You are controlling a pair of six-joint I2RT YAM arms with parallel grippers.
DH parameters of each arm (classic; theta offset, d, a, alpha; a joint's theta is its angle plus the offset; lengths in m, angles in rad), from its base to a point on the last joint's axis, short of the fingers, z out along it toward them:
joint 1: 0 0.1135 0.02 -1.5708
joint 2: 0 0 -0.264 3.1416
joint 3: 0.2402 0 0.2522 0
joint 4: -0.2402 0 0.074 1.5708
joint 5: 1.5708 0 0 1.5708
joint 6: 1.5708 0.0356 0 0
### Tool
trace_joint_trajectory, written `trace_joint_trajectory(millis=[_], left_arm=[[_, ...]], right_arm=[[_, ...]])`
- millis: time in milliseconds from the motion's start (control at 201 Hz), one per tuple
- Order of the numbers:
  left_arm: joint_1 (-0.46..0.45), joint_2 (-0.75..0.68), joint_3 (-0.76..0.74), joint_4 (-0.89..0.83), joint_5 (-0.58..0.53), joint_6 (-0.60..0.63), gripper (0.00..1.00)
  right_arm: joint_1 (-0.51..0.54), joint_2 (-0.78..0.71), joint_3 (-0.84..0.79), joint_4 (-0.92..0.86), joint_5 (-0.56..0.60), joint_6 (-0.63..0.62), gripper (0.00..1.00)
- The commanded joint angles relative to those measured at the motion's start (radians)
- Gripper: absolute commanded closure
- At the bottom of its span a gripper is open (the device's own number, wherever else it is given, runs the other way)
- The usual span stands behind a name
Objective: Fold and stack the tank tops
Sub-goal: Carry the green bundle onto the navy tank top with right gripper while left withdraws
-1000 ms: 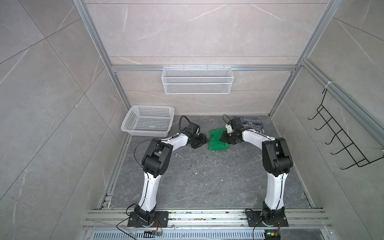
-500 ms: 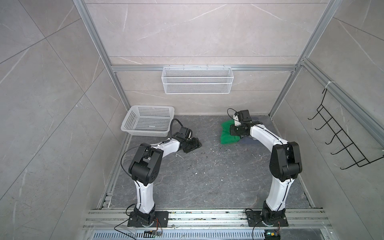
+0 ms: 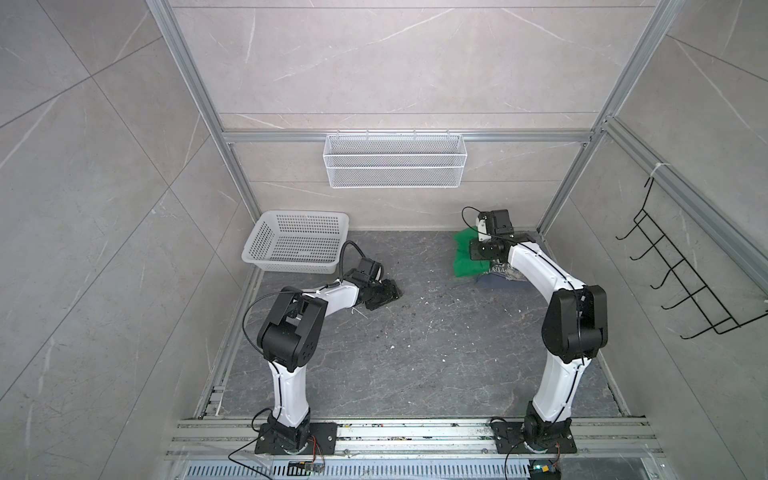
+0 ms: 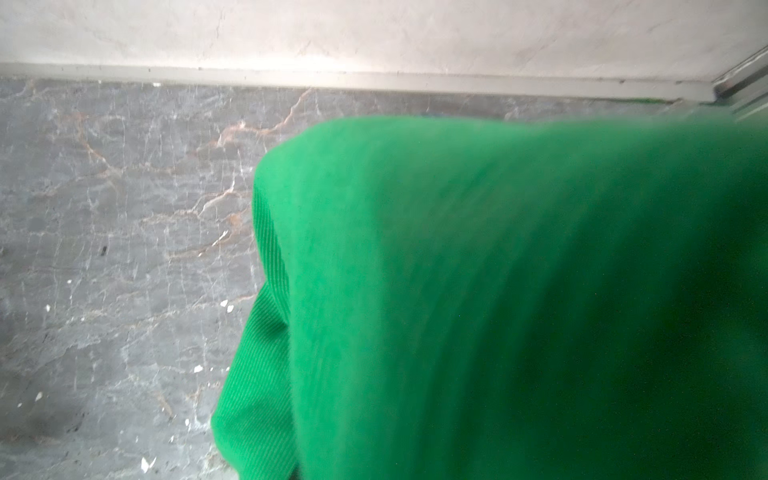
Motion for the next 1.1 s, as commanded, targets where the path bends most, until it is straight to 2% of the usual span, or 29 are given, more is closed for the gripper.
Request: trace_joint_trajectory(millis=[0,274,622,732,871,1090], left_arm=[[0.002,-0.031,-0.006,0.026,-0.004,0.022,0.28],[0.002,-0.021,-0.018,0.033,0.004,0.022,0.28],[0.002,-0.005,-0.04,0.032,0.003,0.025,0.28],[0.002,-0.002,-0.05,0.039,0.003,0.023,0.28],[0.002,0.0,-0.061,0.04,0.001,0.026,0.28],[0.003,0.016,-0.048,0.024,0.003,0.032,0.28]], right_arm=[[-0.005,-0.059,-0.034,0.119,0.004,-0.037,1.0],[-0.072,-0.106,-0.211,0.418,-0.1,-0.056,1.0],[-0.099,-0.059,-0.23,0.595,-0.107,-0.146,1.0],[-0.137,-0.018,-0.183,0.541,-0.165,-0.153,1.0],[-0.194,0.054,-0.059,0.333,-0.258,-0.206,1.0],[-0.299,0.159,0.036,0.174,-0.385,-0.128,1.0]])
